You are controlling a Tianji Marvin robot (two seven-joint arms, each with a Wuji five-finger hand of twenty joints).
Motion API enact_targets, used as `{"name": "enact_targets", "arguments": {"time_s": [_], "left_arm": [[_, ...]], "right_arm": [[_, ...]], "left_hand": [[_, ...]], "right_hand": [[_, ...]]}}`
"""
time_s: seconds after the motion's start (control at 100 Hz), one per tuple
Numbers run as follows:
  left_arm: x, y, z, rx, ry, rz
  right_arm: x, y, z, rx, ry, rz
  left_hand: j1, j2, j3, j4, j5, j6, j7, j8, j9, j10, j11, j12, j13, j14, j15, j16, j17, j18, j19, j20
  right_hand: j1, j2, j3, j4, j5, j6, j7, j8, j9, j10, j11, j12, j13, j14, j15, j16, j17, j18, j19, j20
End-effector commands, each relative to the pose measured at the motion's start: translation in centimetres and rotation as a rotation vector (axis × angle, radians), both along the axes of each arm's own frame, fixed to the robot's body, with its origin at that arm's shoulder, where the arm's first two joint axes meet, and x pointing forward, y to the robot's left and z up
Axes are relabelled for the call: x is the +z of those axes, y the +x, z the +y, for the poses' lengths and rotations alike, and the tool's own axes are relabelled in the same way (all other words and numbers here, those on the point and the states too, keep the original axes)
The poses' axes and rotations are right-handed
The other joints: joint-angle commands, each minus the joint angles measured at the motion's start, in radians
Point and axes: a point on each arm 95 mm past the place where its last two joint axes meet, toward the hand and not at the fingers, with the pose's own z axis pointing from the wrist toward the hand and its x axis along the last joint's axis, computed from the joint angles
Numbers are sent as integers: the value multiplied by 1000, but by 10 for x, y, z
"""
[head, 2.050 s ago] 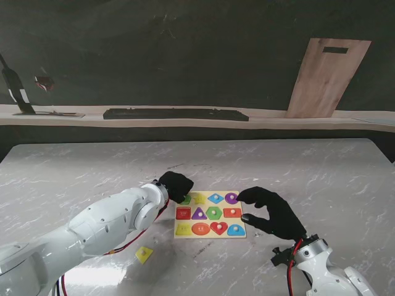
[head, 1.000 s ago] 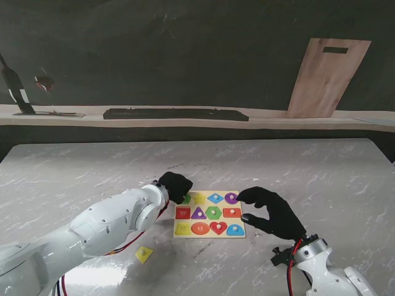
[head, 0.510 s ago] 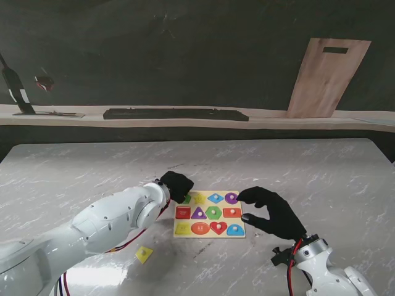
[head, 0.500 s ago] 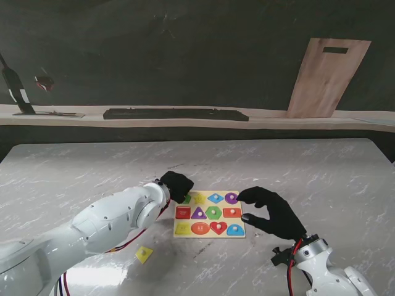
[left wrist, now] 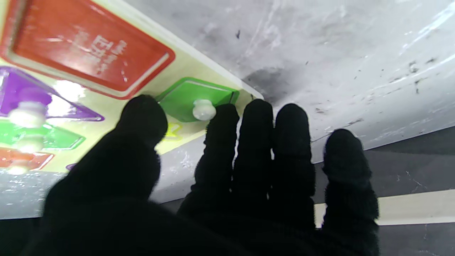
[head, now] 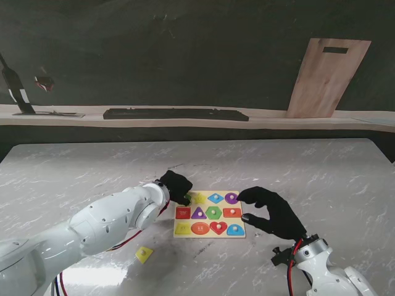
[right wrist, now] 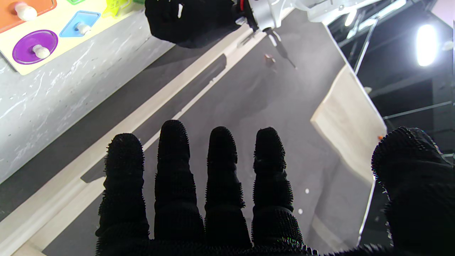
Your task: Fit puzzle pieces into a puzzle board
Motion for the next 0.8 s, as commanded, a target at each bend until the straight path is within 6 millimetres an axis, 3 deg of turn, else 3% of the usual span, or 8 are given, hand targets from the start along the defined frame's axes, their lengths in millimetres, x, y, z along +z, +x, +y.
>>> {"name": "enact_targets", "arguments": {"time_s": [0.0,0.33,0.36,0.51,0.54,0.71,0.73,0.79], "left_arm": [[-5,-4,-1,4,-4,10],[6,-8,-1,35,-63,-53],[7,-8,0,37,-68,-55],[11,-9,1,49,-88,-57],[13,-10,2,51,-90,-58],[23,-16,13,70,-124,-71],[24,-17,16,73,-129,-70],[29,-21,23,79,-146,-67]], "right_arm": [[-2,-3,2,2,4,2],[-2,-3,2,4,4,3],[-2,-3,2,4,3,3],[-2,-3,2,5,3,2],[-2,-3,2,6,3,2],[-2,-4,2,10,1,-3],[-2,-4,2,11,0,-4],[-2,-4,2,14,-3,-6]], "left_hand": [[-36,12,-48,26,-5,-4,-44,9,-30,43,-5,-4,-34,47,-15,13,-20,13,-4,18],[-30,73,-187,36,-39,22,-188,-19,-61,63,-20,1,-59,74,-29,21,-41,25,-22,18],[16,98,-291,47,-39,24,-195,-25,-57,62,-18,6,-57,75,-28,23,-40,26,-23,19],[15,112,-320,48,-50,27,-212,-33,-65,63,-9,15,-65,78,-28,24,-47,29,-27,19],[65,140,-428,57,-52,27,-228,-38,-70,64,-21,27,-70,80,-34,26,-52,29,-30,18],[92,165,-483,61,-67,25,-284,-65,-105,73,-59,5,-105,90,-73,14,-86,26,-52,10],[128,184,-553,67,-68,25,-297,-70,-113,74,-71,-11,-114,91,-87,14,-94,25,-57,6],[145,188,-571,69,-80,24,-317,-78,-141,81,-118,-39,-134,96,-116,4,-114,23,-69,0]], "right_hand": [[1,28,-17,32,16,-8,-17,4,20,19,6,8,9,-14,15,12,-9,-12,11,20],[2,27,-17,32,19,-5,-17,5,21,19,6,9,7,-12,15,12,-10,-13,10,20],[2,28,-17,32,17,-7,-18,4,22,20,7,9,8,-13,15,12,-10,-13,10,20],[2,26,-17,32,25,-5,-16,5,24,19,7,9,8,-14,16,12,-10,-13,10,19],[1,27,-17,32,26,-5,-16,5,25,20,7,9,9,-14,16,12,-10,-13,10,20],[0,27,-17,32,23,-7,-18,5,24,19,6,8,10,-16,16,13,-10,-14,11,19],[0,27,-17,32,23,-7,-18,5,23,19,6,8,9,-16,16,13,-10,-13,11,19],[-1,28,-17,32,21,-8,-18,5,23,20,6,8,9,-18,18,14,-10,-14,11,19]]}}
